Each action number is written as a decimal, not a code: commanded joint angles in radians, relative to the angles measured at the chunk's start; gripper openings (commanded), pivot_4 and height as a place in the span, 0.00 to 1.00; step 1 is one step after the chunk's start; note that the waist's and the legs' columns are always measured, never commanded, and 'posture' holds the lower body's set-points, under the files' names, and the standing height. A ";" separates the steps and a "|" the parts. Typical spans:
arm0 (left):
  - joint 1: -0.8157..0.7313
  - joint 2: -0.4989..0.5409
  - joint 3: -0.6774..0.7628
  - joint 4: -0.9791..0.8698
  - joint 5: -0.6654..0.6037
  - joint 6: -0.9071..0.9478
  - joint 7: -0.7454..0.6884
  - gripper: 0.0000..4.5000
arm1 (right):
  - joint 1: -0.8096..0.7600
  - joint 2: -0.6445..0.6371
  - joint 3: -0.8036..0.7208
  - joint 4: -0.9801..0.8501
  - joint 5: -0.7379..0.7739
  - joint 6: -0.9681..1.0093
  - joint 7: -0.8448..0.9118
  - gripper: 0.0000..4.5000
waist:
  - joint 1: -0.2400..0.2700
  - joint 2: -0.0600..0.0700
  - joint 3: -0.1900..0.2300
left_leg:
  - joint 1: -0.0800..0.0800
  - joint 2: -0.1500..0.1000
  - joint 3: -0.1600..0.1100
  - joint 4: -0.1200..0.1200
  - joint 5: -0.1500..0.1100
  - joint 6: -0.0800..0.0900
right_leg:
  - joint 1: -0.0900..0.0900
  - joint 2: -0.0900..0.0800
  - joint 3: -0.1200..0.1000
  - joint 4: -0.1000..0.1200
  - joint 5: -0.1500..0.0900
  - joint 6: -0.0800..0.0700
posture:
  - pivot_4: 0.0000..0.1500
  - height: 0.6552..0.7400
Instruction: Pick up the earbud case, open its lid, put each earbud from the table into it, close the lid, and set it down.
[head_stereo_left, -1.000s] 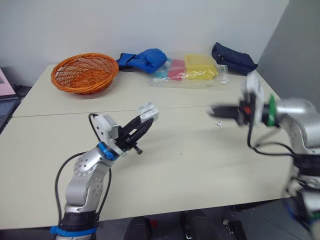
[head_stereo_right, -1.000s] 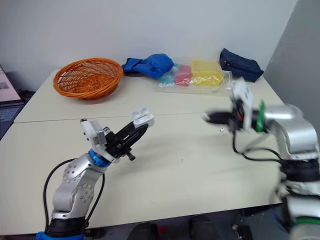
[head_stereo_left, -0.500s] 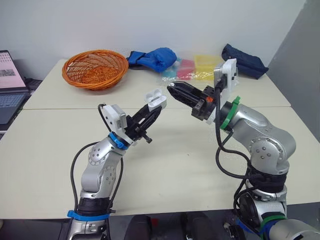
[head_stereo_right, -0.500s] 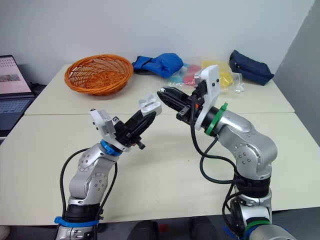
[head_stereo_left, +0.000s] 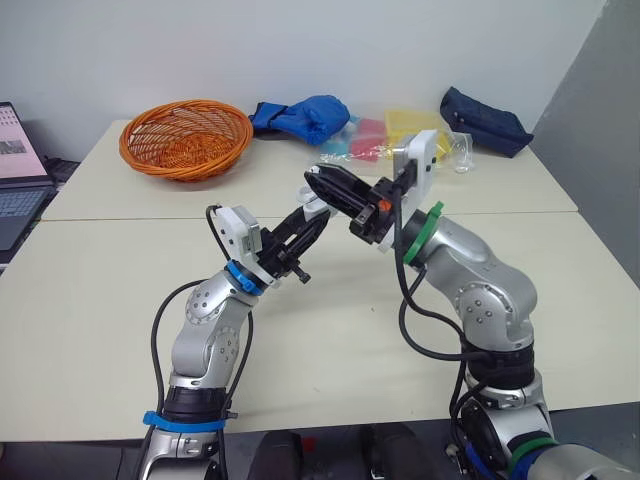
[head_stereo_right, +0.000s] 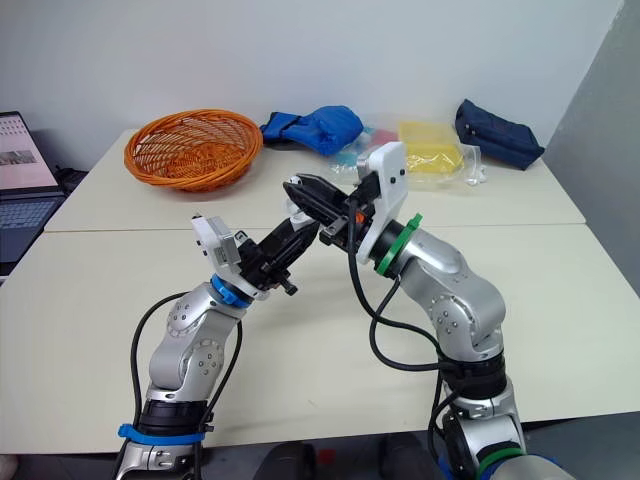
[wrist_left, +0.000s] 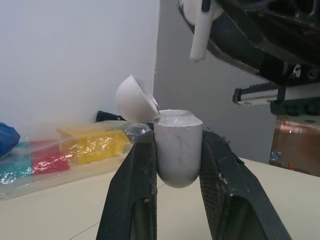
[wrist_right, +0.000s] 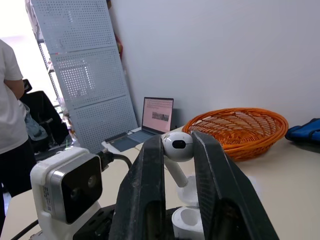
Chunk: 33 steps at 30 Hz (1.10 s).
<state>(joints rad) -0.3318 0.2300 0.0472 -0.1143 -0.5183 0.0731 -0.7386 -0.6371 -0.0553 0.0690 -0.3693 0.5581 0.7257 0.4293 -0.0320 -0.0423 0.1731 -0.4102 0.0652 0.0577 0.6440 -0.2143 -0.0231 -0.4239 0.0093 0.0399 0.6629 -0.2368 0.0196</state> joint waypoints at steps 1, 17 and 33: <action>-0.020 0.000 0.006 -0.032 -0.010 -0.024 -0.011 0.17 | -0.001 -0.002 0.000 -0.015 -0.005 -0.035 -0.010 0.09 | 0.000 0.000 0.000 | 0.000 0.000 0.000 0.000 0.000 0.000 | 0.000 0.000 0.000 0.000 0.000 0.000 | 1.00 1.00; -0.005 0.003 0.014 -0.009 -0.010 -0.049 -0.045 0.17 | 0.034 0.003 0.042 0.008 -0.021 -0.060 -0.012 0.09 | 0.000 0.000 0.000 | 0.000 0.000 0.000 -0.001 0.000 0.000 | 0.000 0.000 0.000 0.000 -0.001 -0.001 | 1.00 1.00; -0.002 0.003 0.017 -0.012 -0.007 -0.055 -0.047 0.17 | 0.056 -0.003 0.051 0.016 -0.025 -0.050 -0.023 0.33 | 0.000 0.000 0.000 | -0.002 0.000 0.000 -0.001 0.000 0.000 | -0.001 0.000 0.000 -0.001 -0.001 -0.001 | 1.00 1.00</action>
<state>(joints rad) -0.3235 0.2338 0.0551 -0.0900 -0.5123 0.0498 -0.7772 -0.5801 -0.0583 0.1216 -0.3376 0.5307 0.6837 0.4118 -0.0321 -0.0421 0.1732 -0.4118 0.0654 0.0573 0.6428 -0.2143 -0.0231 -0.4252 0.0092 0.0399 0.6614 -0.2375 0.0185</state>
